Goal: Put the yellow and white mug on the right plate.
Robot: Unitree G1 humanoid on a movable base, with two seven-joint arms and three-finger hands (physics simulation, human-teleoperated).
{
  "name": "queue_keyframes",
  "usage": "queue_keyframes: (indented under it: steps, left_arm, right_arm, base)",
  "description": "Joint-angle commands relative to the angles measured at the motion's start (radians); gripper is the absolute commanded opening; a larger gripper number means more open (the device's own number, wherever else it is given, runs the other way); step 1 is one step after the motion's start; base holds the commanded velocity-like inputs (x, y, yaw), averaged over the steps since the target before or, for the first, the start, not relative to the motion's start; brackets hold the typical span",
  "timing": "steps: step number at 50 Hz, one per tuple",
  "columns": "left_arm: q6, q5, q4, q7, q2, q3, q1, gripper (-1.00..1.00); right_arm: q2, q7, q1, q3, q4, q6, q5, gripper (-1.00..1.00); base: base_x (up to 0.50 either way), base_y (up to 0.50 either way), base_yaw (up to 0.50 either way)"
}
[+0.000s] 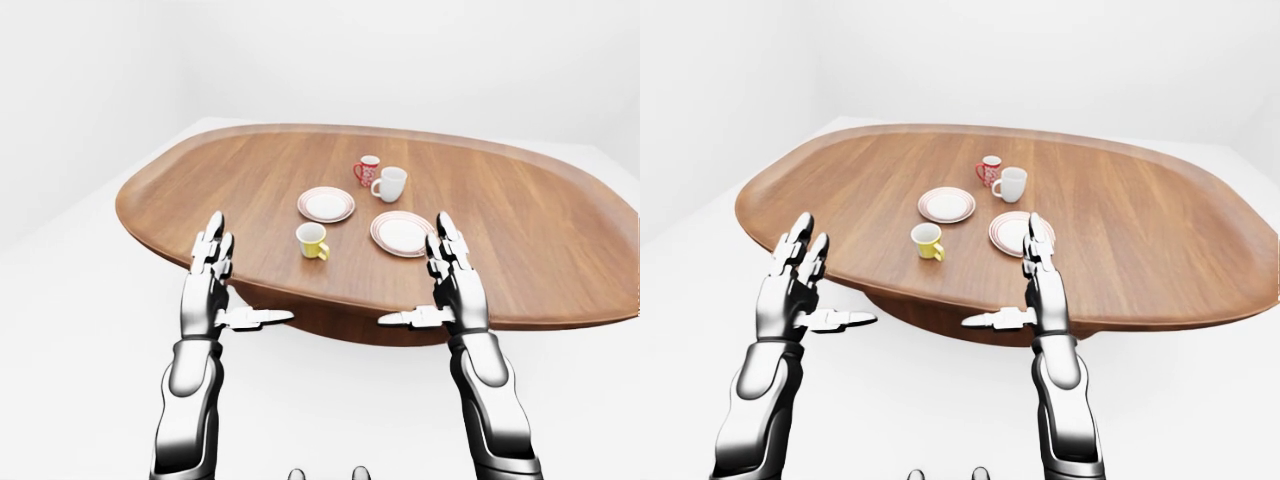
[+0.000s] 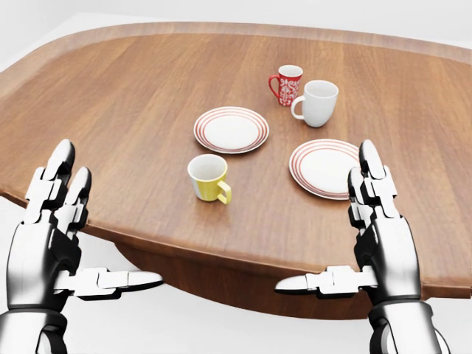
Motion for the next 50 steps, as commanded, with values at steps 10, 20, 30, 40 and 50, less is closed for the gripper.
queue_keyframes:
  steps: [10,20,30,40,50]
  left_arm:
    - [0.0,0.001,-0.018,-0.004,-0.002,0.0,0.005,0.91]
    - [0.0,0.004,-0.022,-0.005,-0.003,-0.004,0.01,0.91]
    - [0.0,0.004,-0.016,-0.006,-0.003,-0.003,0.009,0.91]
    - [0.0,0.003,-0.017,-0.005,-0.003,-0.004,0.006,0.91]
    - [0.0,0.004,-0.023,-0.005,-0.003,-0.005,0.009,0.91]
  right_arm:
    - [0.004,-0.006,-0.002,0.01,0.006,0.0,-0.031,1.0]
    - [0.006,0.027,0.007,-0.01,-0.032,0.0,0.081,1.0]
    - [0.003,0.026,0.009,-0.003,-0.032,0.0,0.076,1.0]
    - [0.002,0.029,0.005,-0.007,-0.022,0.0,0.076,1.0]
    - [0.002,0.031,0.01,-0.002,-0.034,0.0,0.072,1.0]
  base:
    - [0.0,0.01,0.4]
    - [0.24,0.08,0.0]
    - [0.47,0.16,0.0]
    - [0.47,0.16,0.0]
    - [0.47,0.16,0.0]
